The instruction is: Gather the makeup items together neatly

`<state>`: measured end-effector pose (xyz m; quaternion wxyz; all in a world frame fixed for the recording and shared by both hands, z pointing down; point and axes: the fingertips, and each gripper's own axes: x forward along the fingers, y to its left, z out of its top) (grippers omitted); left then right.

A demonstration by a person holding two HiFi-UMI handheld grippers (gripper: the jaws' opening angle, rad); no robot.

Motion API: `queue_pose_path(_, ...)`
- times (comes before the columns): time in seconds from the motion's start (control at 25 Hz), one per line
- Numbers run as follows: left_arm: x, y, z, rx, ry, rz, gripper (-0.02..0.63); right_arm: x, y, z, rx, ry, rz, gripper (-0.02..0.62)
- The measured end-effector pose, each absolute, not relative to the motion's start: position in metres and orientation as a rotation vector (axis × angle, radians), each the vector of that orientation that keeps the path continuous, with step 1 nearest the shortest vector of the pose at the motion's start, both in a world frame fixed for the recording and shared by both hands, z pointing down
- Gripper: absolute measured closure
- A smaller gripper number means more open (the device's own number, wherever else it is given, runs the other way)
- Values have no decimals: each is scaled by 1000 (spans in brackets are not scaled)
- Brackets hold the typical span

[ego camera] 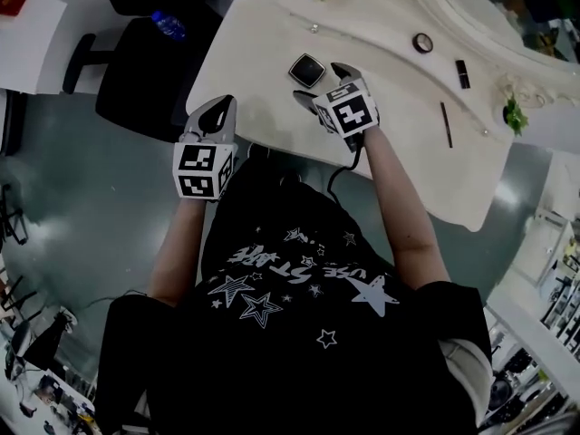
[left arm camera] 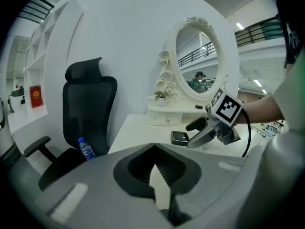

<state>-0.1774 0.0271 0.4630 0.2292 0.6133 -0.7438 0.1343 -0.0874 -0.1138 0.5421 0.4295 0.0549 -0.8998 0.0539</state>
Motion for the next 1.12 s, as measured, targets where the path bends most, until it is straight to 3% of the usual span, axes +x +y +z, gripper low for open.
queue_pose_path(0.6, -213, -24, 479, 1807, -1876, 350, 604, -114, -123, 562, 27, -2114, 86, 202)
queue_pose_path(0.68, -218, -28, 482, 1815, -1858, 351, 604, -114, -124, 561, 28, -2099, 86, 236)
queue_pose_path(1.12, -214, -52, 486, 1937, -1731, 372, 604, -103, -134, 549, 270, -2096, 202, 241)
